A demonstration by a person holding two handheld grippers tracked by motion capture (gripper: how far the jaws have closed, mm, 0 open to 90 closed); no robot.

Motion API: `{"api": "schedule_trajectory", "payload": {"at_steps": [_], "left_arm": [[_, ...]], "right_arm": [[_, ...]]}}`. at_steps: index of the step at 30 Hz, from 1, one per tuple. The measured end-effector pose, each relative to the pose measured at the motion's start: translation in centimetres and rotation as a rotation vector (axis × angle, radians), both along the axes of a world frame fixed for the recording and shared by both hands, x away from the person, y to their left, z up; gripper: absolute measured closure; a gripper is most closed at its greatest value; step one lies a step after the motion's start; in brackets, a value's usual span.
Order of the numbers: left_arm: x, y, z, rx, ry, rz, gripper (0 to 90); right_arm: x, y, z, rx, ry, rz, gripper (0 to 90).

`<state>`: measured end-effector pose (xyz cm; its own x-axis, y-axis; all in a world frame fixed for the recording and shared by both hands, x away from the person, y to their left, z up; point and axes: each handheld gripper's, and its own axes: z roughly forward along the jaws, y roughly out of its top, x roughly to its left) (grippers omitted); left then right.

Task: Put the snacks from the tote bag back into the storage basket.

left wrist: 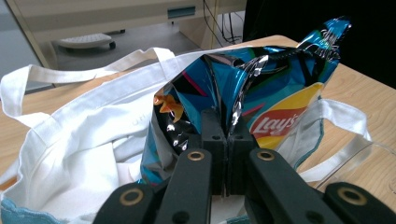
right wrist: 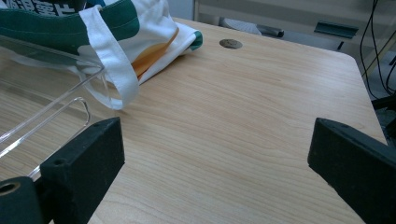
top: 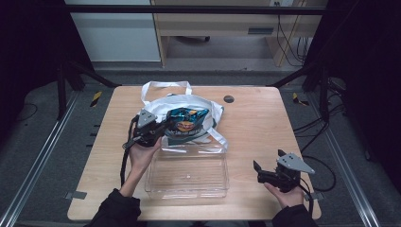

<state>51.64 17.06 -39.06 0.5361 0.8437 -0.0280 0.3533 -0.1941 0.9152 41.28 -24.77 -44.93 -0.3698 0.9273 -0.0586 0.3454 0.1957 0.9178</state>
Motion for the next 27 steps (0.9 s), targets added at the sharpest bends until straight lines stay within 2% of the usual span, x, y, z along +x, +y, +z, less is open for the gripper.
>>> {"api": "schedule_trajectory", "payload": {"at_steps": [3,7,11,16,27], "left_arm": [[-0.4,0.0,0.4,-0.016,-0.022,-0.007,89.7],[-0.7,0.1,0.8,-0.031,-0.032,-0.008,89.8],[-1.1,0.5,1.5,-0.08,-0.04,-0.015,89.9],[-2.0,0.7,2.9,-0.128,-0.076,-0.021,89.9],[-2.9,0.9,4.2,-0.17,-0.095,-0.023,89.9]], "right_arm": [[0.0,0.0,0.0,-0.001,-0.002,-0.001,4.1],[0.0,0.0,0.0,-0.002,-0.004,0.001,4.1],[0.0,0.0,0.0,-0.004,-0.005,0.001,4.1],[-0.1,0.0,0.0,-0.005,-0.004,0.002,4.1],[-0.1,0.0,0.1,-0.004,-0.007,0.001,4.1]]}}
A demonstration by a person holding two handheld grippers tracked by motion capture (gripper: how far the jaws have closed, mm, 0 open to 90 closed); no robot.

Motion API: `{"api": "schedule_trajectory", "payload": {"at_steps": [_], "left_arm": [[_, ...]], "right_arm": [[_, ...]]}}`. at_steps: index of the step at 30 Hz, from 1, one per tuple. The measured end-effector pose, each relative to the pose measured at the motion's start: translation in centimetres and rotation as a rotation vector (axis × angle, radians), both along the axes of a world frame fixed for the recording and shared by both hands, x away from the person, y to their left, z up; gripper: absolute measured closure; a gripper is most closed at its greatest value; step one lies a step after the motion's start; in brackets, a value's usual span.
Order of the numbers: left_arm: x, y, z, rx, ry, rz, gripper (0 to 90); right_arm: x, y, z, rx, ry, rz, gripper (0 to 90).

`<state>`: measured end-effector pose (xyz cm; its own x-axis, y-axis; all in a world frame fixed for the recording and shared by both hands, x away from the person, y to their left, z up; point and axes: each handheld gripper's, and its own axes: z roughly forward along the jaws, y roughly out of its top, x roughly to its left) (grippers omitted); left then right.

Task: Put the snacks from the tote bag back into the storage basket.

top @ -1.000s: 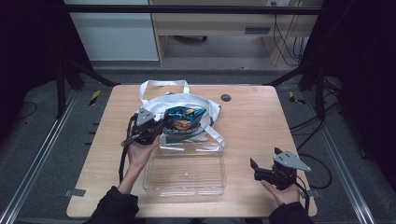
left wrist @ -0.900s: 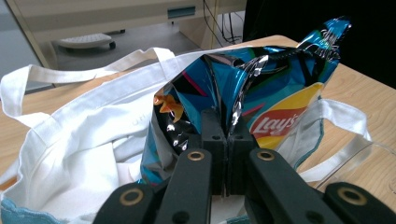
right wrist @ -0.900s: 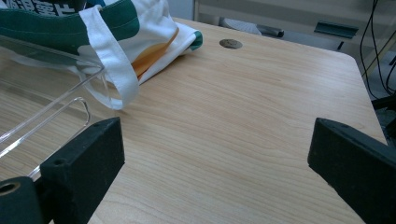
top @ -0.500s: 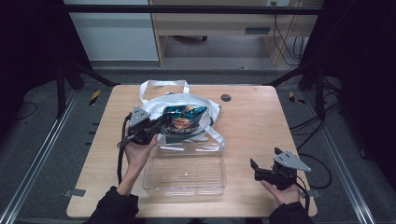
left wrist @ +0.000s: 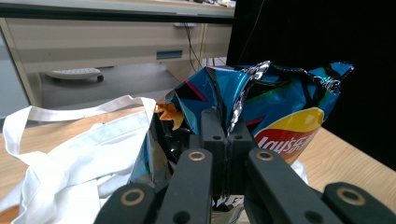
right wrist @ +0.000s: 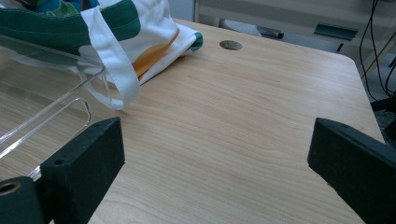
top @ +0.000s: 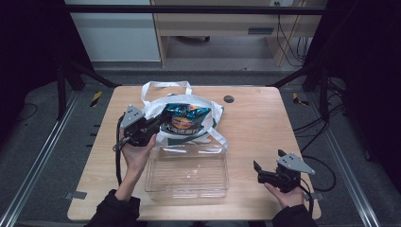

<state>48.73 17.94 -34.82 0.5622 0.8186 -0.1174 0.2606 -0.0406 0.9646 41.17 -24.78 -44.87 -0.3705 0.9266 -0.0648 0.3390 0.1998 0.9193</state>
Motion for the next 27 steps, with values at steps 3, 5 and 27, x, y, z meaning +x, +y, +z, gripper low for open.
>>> {"api": "schedule_trajectory", "payload": {"at_steps": [3,5,27], "left_arm": [[-0.3,0.3,0.6,-0.016,-0.014,0.006,89.9],[-0.4,0.3,0.8,-0.022,-0.017,0.008,90.0],[-3.0,1.6,3.5,-0.106,-0.083,-0.019,90.0]], "right_arm": [[0.0,0.0,0.0,0.0,0.0,0.0,4.1],[0.0,0.0,0.0,-0.001,0.001,0.001,4.1],[-0.1,0.0,0.1,0.0,-0.001,0.002,4.2]]}}
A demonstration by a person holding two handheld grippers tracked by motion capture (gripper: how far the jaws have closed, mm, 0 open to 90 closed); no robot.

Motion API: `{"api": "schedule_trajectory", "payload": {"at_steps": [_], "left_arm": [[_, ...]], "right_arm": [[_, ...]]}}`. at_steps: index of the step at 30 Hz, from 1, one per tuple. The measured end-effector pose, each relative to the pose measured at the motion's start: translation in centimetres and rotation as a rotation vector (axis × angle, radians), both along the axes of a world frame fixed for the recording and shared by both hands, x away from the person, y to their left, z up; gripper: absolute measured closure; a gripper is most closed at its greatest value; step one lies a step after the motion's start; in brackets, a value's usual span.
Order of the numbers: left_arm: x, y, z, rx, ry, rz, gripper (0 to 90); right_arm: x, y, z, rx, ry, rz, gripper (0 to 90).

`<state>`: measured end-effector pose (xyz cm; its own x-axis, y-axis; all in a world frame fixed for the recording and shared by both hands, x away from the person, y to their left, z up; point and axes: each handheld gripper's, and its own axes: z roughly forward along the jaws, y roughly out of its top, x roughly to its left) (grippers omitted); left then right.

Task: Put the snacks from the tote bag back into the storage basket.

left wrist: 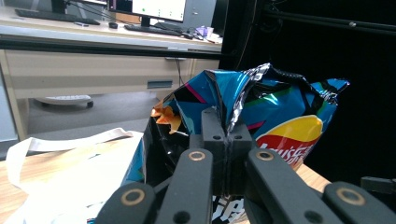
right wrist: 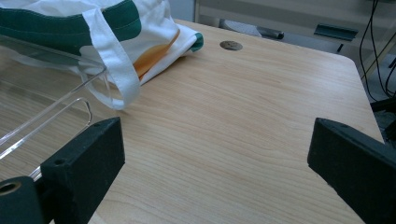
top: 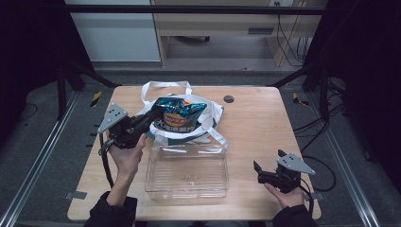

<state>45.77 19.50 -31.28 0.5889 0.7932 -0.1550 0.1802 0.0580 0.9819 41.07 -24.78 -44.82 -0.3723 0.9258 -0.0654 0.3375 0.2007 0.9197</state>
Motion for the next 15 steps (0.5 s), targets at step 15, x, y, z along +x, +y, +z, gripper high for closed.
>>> {"api": "schedule_trajectory", "payload": {"at_steps": [15], "left_arm": [[-2.7,-0.5,1.1,-0.001,-0.032,-0.048,90.0]], "right_arm": [[-0.1,-0.1,0.1,0.002,-0.002,-0.001,4.2]]}}
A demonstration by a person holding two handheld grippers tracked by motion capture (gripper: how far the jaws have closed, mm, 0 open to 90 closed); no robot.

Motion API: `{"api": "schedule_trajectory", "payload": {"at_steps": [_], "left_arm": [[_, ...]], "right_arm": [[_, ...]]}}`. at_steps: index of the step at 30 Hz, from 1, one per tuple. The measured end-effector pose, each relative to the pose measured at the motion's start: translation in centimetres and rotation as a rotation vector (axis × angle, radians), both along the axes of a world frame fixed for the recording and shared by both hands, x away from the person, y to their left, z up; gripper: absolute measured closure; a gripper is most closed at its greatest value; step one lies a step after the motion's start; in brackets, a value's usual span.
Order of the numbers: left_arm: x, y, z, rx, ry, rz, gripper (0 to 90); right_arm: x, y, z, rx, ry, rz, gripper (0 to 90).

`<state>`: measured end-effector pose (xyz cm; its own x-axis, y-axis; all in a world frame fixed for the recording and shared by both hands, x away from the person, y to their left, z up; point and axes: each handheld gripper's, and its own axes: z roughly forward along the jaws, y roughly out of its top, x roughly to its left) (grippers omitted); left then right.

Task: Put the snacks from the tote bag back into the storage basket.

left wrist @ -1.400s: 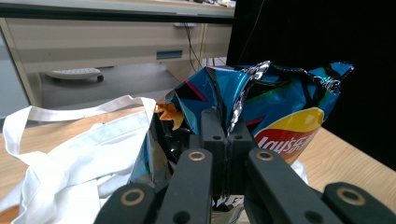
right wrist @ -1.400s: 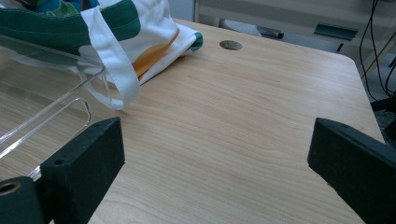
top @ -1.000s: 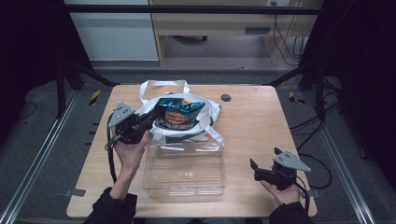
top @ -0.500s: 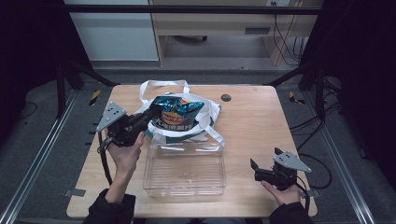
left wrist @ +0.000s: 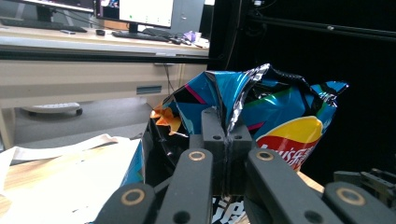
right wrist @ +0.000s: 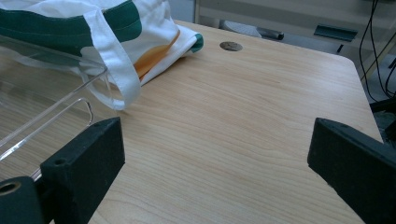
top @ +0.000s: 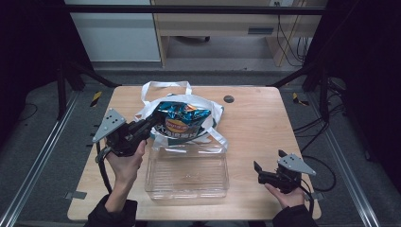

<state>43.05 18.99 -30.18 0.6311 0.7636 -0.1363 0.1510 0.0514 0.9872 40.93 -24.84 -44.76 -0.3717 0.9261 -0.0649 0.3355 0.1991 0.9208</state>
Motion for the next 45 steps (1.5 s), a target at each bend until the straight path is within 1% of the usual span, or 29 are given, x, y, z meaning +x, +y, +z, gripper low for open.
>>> {"api": "schedule_trajectory", "payload": {"at_steps": [6,11,19,21,26,29,34,40,45], "left_arm": [[-1.0,-0.3,0.2,0.012,-0.008,-0.013,90.0],[-1.6,-0.2,0.1,0.023,-0.005,-0.016,90.0],[-2.6,-0.1,-0.2,0.034,0.009,-0.021,90.0],[-3.1,-0.2,-0.4,0.049,0.013,-0.029,90.0],[-3.5,-0.5,-0.6,0.049,0.018,-0.038,90.0],[-3.9,-0.9,-0.9,0.065,0.022,-0.048,90.0],[-4.3,-1.3,-1.5,0.074,0.039,-0.055,90.0],[-5.1,-1.1,-2.1,0.087,0.055,-0.058,90.0],[-5.8,-1.2,-3.0,0.107,0.071,-0.058,90.0]], "right_arm": [[-0.1,0.0,0.0,0.001,0.002,0.0,4.3],[-0.1,-0.1,0.0,0.0,0.0,0.001,4.3],[-0.2,-0.1,0.0,-0.005,-0.002,0.0,4.4],[-0.3,-0.1,0.0,-0.005,-0.001,0.0,4.4],[-0.3,-0.1,0.0,-0.004,0.001,0.002,4.5],[-0.4,-0.1,0.0,-0.003,-0.001,0.0,4.5],[-0.4,-0.2,-0.1,-0.006,0.003,-0.004,4.5],[-0.4,-0.3,-0.1,-0.007,0.003,-0.003,4.7],[-0.5,-0.3,-0.1,-0.01,0.002,0.0,4.7]]}}
